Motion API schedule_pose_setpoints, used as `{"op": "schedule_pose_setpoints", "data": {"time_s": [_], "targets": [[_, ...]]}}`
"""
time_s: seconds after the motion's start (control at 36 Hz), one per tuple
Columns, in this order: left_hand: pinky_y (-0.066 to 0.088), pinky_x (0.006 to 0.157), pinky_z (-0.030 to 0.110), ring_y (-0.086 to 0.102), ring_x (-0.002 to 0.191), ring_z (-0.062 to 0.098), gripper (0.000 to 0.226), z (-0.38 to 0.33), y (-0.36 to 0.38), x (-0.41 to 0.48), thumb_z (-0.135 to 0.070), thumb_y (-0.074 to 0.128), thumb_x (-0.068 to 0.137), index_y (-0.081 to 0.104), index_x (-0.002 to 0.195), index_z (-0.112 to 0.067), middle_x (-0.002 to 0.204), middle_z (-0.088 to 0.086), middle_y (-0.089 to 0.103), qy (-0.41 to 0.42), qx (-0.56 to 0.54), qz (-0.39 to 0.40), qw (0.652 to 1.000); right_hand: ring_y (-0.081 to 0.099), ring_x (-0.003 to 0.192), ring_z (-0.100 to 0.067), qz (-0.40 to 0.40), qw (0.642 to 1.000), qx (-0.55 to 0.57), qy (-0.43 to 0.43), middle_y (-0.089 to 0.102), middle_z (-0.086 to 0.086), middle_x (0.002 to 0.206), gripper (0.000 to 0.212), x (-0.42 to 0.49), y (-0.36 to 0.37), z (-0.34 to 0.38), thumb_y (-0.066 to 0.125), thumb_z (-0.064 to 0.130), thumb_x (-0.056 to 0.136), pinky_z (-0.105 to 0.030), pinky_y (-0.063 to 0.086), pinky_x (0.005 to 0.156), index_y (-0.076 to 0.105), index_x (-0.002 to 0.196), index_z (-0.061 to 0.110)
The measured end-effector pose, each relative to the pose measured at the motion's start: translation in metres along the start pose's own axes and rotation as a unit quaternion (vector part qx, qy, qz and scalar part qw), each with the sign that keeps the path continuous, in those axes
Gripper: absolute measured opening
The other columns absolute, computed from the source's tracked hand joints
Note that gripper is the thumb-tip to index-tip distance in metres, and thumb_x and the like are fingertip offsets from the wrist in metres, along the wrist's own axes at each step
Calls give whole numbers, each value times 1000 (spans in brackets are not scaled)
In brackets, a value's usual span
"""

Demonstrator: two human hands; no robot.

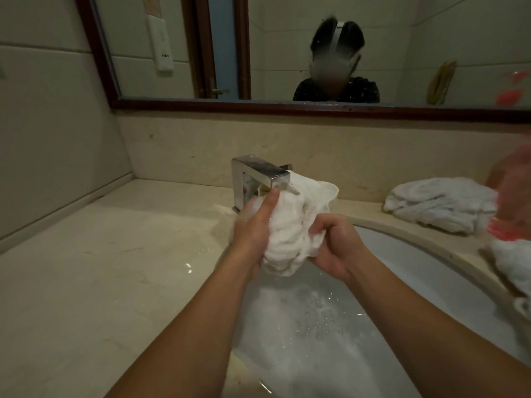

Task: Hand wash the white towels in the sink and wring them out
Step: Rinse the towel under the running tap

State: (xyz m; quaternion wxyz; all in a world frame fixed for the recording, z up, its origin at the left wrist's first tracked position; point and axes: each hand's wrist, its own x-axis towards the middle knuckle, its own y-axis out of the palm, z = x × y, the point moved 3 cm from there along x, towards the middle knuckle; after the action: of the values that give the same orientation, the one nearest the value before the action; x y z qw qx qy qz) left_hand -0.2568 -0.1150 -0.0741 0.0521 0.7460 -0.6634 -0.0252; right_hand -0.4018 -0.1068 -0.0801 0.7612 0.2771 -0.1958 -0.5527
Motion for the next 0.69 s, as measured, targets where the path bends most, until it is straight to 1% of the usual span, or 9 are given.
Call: {"op": "schedule_pose_setpoints", "data": {"time_s": [0.08, 0.17, 0.28, 0.36, 0.42, 0.5, 0.58, 0.64, 0.69], "targets": [[60, 99, 46, 76, 106, 18, 58, -2, -1, -2, -83, 61, 84, 77, 116, -37, 112, -7, 80, -4, -14, 7, 1000, 75, 99, -35, -16, 1000, -9, 4, 74, -18, 113, 67, 2, 1, 1, 38, -1, 68, -40, 66, 76, 62, 130, -2], [60, 99, 48, 76, 107, 18, 79, 0, 0, -1, -88, 69, 69, 72, 125, -33, 117, -5, 78, 17, 16, 22, 1000, 76, 100, -36, -33, 999, -20, -3, 75, -21, 115, 57, 3, 6, -3, 39, 1, 78, -43, 65, 84, 65, 129, -2], [61, 99, 45, 75, 111, 18, 94, 5, 5, -3, -71, 90, 58, 59, 137, -30, 125, -3, 75, 28, 50, 49, 997, 79, 101, -34, -79, 995, -66, -12, 78, -22, 112, 35, 5, 5, -4, 45, 12, 105, -41, 66, 83, 67, 127, -2], [61, 98, 45, 76, 108, 16, 77, 10, 3, 0, -49, 93, 66, 63, 134, -31, 120, -4, 77, 20, 65, 74, 995, 73, 119, -34, -98, 991, -94, -4, 74, -22, 128, 43, 6, 2, -7, 46, 32, 114, -43, 61, 98, 66, 136, 1], [61, 97, 43, 76, 107, 16, 57, 9, 1, 1, -40, 84, 76, 68, 130, -32, 115, -5, 79, 16, 83, 77, 993, 76, 113, -30, -99, 990, -98, 5, 75, -21, 125, 46, 6, 1, -6, 48, 37, 113, -38, 64, 92, 68, 133, 1], [63, 89, 41, 77, 100, 23, 27, 8, -2, -1, -26, 66, 94, 75, 120, -26, 104, 0, 81, -19, 72, 44, 996, 80, 94, -27, -119, 989, -82, 15, 79, -19, 110, 42, 1, 0, -4, 47, 32, 111, -36, 64, 80, 74, 118, 1], [65, 83, 44, 78, 97, 32, 31, 10, -5, -4, -26, 56, 98, 78, 117, -15, 109, 13, 80, -95, -19, 26, 995, 78, 97, -32, -126, 991, -51, 9, 78, -20, 114, 41, -2, -4, -3, 43, 28, 108, -42, 59, 93, 72, 122, 2], [63, 64, 36, 79, 86, 31, 34, 10, -6, -6, -28, 53, 101, 79, 112, -8, 103, 17, 80, -128, -96, 16, 987, 75, 106, -37, -128, 992, -16, 7, 76, -23, 123, 46, -3, -5, -1, 42, 30, 107, -47, 55, 103, 68, 132, 2], [58, 57, 30, 78, 79, 28, 37, 8, -8, -9, -31, 50, 104, 79, 106, -8, 97, 15, 79, -137, -132, 15, 982, 72, 112, -40, -129, 992, 3, 8, 74, -24, 126, 50, -2, -6, -1, 41, 34, 104, -51, 53, 107, 67, 135, 3]]}}
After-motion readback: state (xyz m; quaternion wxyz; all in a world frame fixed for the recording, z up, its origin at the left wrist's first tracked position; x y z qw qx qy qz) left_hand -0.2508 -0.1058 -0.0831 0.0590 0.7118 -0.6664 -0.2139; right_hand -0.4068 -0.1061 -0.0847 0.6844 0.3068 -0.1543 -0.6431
